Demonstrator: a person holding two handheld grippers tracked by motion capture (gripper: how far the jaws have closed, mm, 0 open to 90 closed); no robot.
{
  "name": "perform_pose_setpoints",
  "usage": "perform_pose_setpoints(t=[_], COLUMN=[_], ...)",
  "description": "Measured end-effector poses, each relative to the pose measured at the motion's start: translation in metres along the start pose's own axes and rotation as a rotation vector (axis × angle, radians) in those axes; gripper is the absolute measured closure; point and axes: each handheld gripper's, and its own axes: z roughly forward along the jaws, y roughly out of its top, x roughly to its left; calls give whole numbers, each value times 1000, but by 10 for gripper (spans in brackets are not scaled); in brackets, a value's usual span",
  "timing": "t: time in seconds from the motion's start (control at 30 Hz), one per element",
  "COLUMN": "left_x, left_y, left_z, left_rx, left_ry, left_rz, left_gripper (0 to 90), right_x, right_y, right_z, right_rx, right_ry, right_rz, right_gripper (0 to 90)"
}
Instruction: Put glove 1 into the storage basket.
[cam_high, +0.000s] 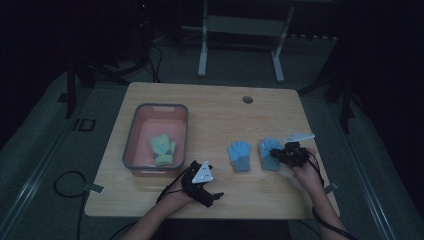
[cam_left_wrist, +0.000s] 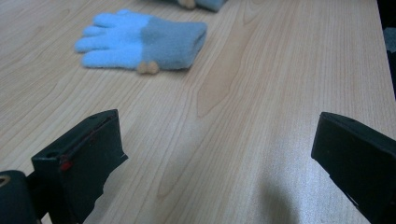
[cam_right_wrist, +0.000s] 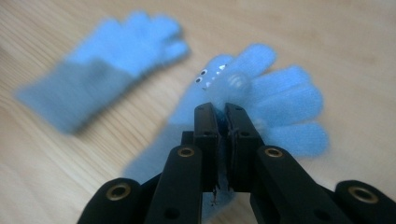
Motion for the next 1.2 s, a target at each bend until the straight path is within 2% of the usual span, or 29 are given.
perform_pose_setpoints(t=[0.17, 0.23, 0.47, 0.5, 0.6, 0.7, 0.77, 1.03, 1.2], left_x=[0, 0, 0, 0, 0, 0, 0, 0, 0], left_y=[0, 0, 0, 0, 1, 1, 1, 1, 2], left_z=[0, 0, 0, 0, 0, -1, -1, -1, -1], left_rx=[-2, -1, -2, -2, -5, -8, -9, -16, -12], left_ry=[1, 2, 2, 2, 2, 0, 0, 1, 16], left_rz=[1, 1, 1, 1, 0, -2, -1, 0, 4], left_gripper=[22, 22, 23, 22, 22, 23, 23, 22, 23], right_x=[8, 15, 37, 37, 50, 55, 57, 54, 50], right_y=[25, 34, 54, 54, 59, 60, 59, 47, 39], right_z=[-18, -22, -15, -15, -2, 6, 19, 51, 64], right_rx=[-59, -72, -89, -89, -63, -47, -26, 46, 75], right_ry=[63, 92, 197, 197, 228, 240, 259, 259, 260], right_rz=[-14, -37, -76, -76, -106, -118, -125, -101, -75], right_gripper=[847, 846, 845, 845, 844, 843, 841, 832, 817])
